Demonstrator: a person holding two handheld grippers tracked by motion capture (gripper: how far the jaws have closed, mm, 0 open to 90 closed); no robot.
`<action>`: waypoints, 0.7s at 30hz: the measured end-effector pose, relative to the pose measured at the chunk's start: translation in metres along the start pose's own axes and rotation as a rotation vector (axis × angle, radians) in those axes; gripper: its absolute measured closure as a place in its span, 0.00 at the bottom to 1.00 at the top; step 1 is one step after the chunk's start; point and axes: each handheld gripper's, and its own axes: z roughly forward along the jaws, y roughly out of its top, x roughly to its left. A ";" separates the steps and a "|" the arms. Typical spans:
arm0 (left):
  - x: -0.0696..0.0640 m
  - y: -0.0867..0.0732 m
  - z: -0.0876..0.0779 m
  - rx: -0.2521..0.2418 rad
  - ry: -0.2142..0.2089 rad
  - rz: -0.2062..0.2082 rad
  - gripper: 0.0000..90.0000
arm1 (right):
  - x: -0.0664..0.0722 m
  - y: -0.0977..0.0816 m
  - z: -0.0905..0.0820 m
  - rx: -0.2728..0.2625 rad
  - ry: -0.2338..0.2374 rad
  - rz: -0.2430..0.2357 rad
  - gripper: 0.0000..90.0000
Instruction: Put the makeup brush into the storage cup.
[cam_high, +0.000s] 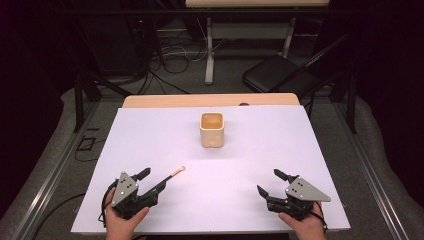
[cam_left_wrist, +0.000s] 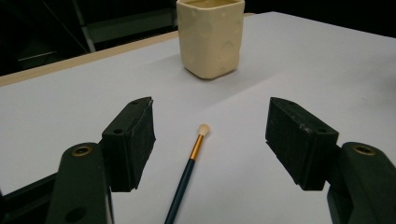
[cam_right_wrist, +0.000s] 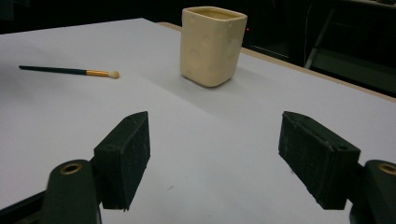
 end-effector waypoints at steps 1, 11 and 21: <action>0.000 0.000 0.000 -0.001 0.000 0.000 0.36 | 0.000 0.000 0.000 0.001 -0.001 0.001 0.27; 0.002 0.003 0.001 0.031 0.011 0.000 0.36 | 0.001 -0.001 -0.001 0.004 -0.007 -0.012 0.27; 0.006 0.009 -0.002 0.082 0.008 -0.016 0.37 | 0.002 0.000 0.000 0.010 -0.010 -0.015 0.27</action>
